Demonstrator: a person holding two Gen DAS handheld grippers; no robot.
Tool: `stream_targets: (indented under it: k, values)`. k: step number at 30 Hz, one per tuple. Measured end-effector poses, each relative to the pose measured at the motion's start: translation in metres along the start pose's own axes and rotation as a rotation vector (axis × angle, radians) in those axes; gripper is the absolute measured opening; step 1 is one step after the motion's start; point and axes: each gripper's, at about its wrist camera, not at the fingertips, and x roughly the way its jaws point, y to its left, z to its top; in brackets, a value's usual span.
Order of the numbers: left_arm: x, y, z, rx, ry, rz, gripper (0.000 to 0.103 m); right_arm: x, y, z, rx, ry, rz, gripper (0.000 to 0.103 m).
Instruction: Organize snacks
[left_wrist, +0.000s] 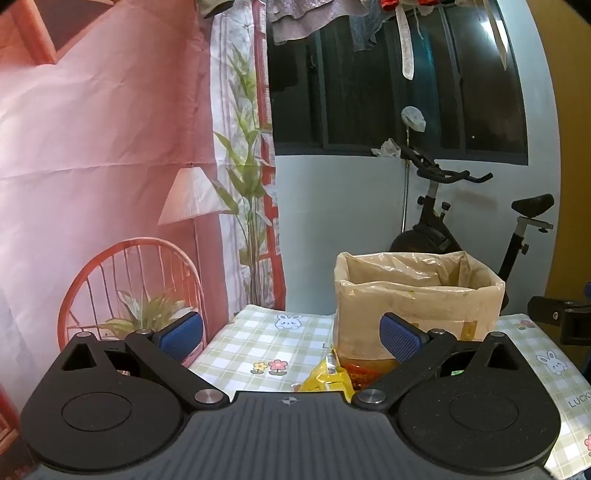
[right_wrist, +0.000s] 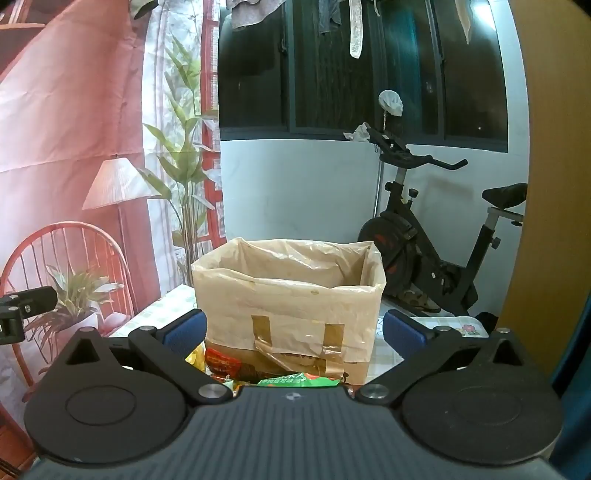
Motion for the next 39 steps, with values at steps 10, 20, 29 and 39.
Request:
stream_targets:
  k: [10, 20, 29, 39]
  values:
    - [0.0000, -0.0005, -0.0001, -0.007, 0.003, 0.001, 0.103, -0.0006, -0.0012, -0.0002, 0.003, -0.002, 0.001, 0.103]
    - [-0.0001, -0.0012, -0.0008, -0.014, 0.001, 0.003, 0.103, -0.0006, -0.0007, 0.0001, 0.005, -0.002, 0.002, 0.103]
    - [-0.0001, -0.0013, -0.0011, -0.014, 0.000, 0.003, 0.103, -0.0007, -0.0007, 0.0000, 0.006, -0.003, 0.002, 0.103]
    - [0.0000, -0.0011, -0.0026, -0.016, 0.002, 0.003, 0.103, -0.0006, -0.0008, -0.0005, 0.007, -0.003, 0.003, 0.103]
